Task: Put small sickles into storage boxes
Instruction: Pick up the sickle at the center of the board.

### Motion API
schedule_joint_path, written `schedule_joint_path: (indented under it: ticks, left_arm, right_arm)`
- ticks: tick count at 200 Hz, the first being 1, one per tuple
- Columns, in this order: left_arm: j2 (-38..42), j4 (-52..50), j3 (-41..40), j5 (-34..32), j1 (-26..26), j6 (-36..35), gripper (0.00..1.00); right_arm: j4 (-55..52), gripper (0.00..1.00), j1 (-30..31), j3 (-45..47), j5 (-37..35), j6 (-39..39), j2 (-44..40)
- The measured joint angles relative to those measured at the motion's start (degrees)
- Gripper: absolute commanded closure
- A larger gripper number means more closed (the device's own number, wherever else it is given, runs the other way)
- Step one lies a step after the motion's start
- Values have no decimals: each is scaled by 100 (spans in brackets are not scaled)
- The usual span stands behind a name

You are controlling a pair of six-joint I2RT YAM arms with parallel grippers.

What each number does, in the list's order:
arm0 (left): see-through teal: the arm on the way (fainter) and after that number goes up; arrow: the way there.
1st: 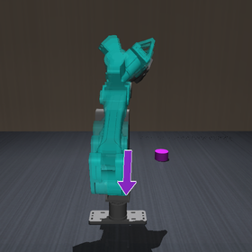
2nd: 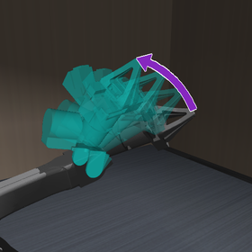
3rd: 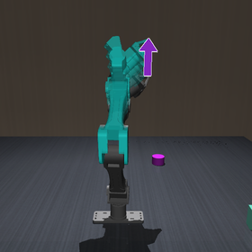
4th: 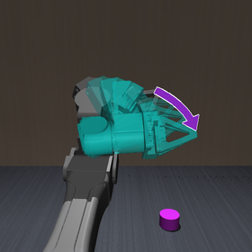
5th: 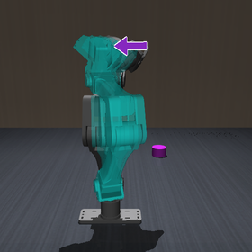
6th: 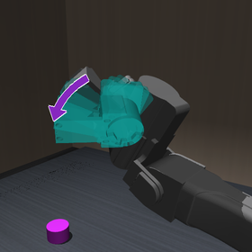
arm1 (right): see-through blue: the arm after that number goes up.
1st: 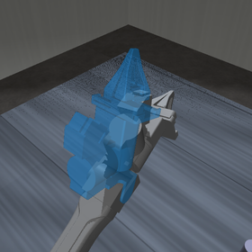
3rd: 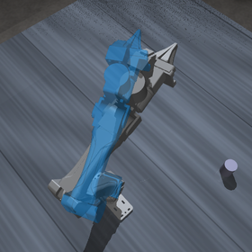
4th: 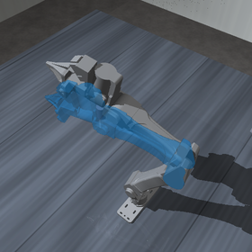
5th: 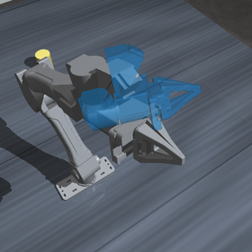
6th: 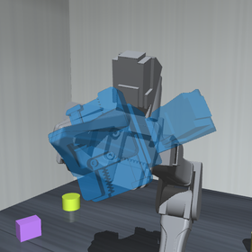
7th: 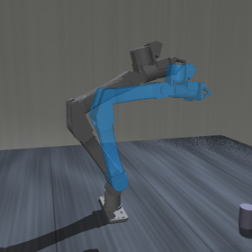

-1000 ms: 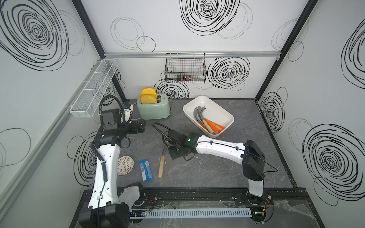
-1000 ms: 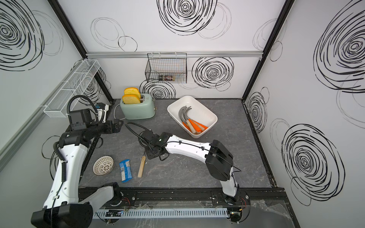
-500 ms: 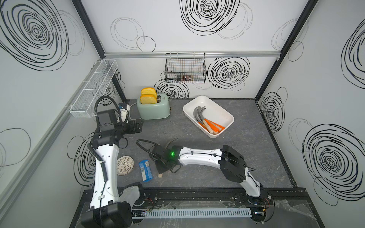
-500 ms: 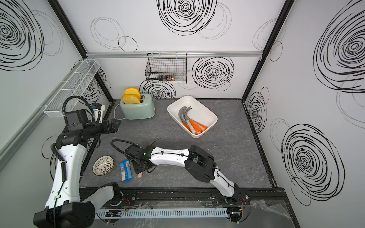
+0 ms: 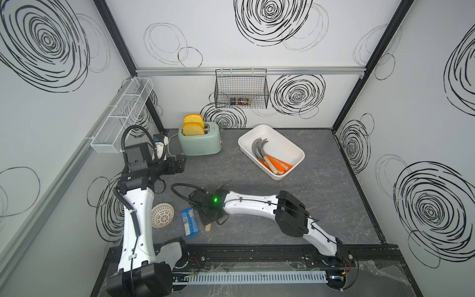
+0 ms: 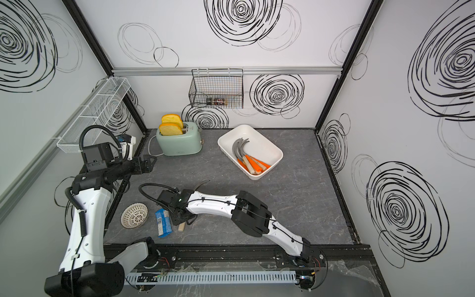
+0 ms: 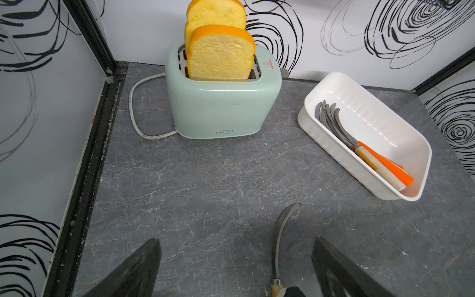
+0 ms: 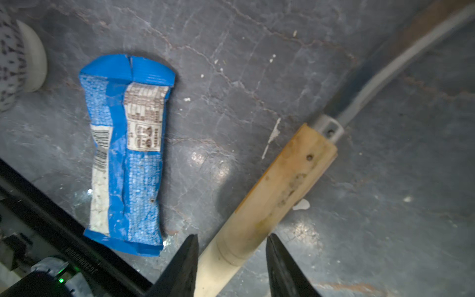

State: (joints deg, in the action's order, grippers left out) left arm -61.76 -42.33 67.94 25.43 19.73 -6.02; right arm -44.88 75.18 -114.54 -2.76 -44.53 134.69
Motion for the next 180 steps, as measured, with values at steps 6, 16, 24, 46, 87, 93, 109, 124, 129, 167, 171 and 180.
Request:
schedule_joint_path:
  ticks: [6,16,24,46,87,93,109,124,129,167,171,180]
  left_arm:
    - [0,0,0,9,2,0,4]
    - [0,0,0,24,7,-2,4]
    - [0,0,0,31,7,-2,4]
    - [0,0,0,50,7,-2,4]
    - [0,0,0,87,7,-4,4]
    - [0,0,0,98,7,-4,4]
    - [-2,0,0,131,7,-4,4]
    - [0,0,0,153,7,-4,4]
    - [-2,0,0,160,7,-4,4]
    - [-2,-2,0,179,7,-7,4]
    - [-2,-2,0,179,7,-7,4]
    - [-2,-2,0,181,7,-13,4]
  right_arm:
    - [-74,53,7,-70,-44,4,48]
    - [-186,53,15,-175,-107,17,114]
    - [-269,53,24,-262,-157,24,166]
    - [-461,53,44,-435,-282,63,289]
    - [-658,53,48,-490,-413,114,372]
    - [-695,53,48,-492,-426,118,378]
    - [-782,53,48,-490,-463,129,396]
    - [-841,53,48,-479,-492,131,398]
    - [-848,54,46,-470,-501,131,398]
    - [-778,55,0,-249,-557,157,326]
    - [-756,55,-2,-216,-557,168,304]
    - [-717,55,-17,-142,-553,190,262]
